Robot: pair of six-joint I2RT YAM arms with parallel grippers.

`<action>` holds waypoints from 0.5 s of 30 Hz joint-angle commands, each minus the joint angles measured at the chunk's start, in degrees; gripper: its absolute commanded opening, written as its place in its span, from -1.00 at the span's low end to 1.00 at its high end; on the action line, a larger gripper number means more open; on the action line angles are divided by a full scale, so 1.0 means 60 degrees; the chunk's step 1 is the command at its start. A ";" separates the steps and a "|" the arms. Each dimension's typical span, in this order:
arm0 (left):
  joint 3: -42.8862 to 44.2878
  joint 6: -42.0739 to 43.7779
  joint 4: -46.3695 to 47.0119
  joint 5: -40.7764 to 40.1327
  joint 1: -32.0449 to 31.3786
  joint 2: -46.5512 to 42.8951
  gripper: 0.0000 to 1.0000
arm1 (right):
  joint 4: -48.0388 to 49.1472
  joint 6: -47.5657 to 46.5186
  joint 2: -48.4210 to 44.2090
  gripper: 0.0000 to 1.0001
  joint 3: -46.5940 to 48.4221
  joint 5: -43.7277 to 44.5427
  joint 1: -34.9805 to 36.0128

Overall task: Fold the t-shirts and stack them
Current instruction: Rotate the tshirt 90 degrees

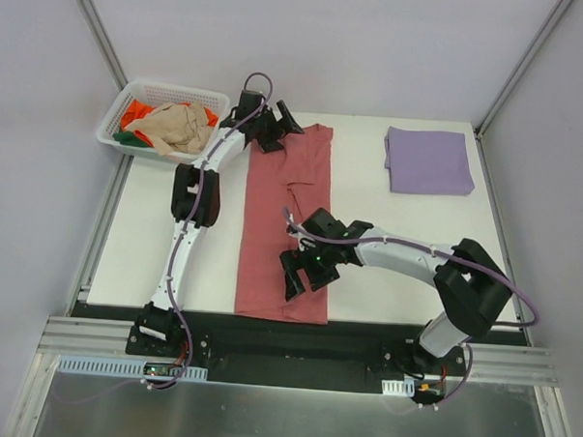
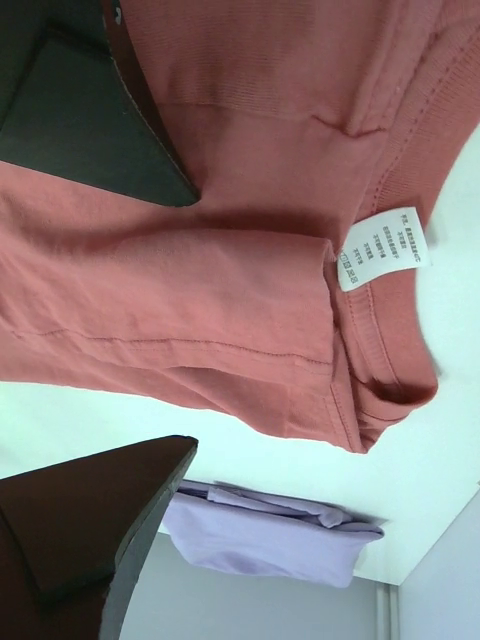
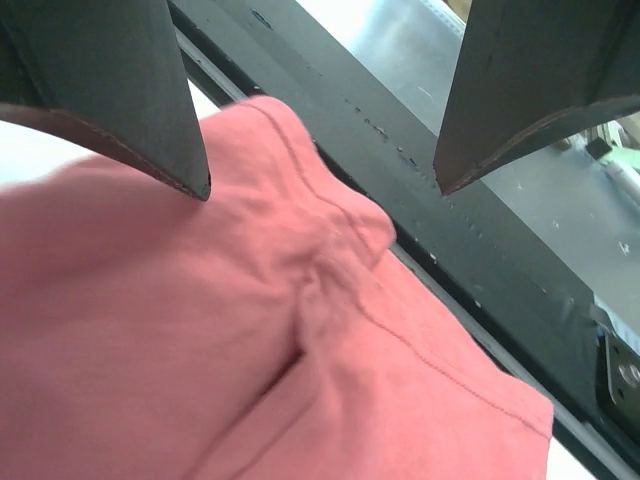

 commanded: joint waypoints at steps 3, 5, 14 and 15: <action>-0.0730 0.0524 0.0384 -0.0321 -0.0457 -0.1348 0.98 | -0.0294 -0.0175 -0.1357 0.93 0.0107 0.0503 -0.0863; -0.1080 0.0846 0.0370 -0.0599 -0.0486 -0.2036 0.98 | -0.0279 -0.0014 -0.1898 0.93 -0.0098 0.0999 -0.0994; -0.4960 0.2077 0.0282 -0.1611 -0.0501 -0.6138 0.98 | 0.0642 0.0076 -0.4389 0.93 -0.1607 0.1575 -0.1727; -0.5776 0.2093 0.0282 -0.1655 -0.0487 -0.6635 0.98 | 0.0702 -0.0128 -0.4507 0.93 -0.1680 0.1312 -0.1728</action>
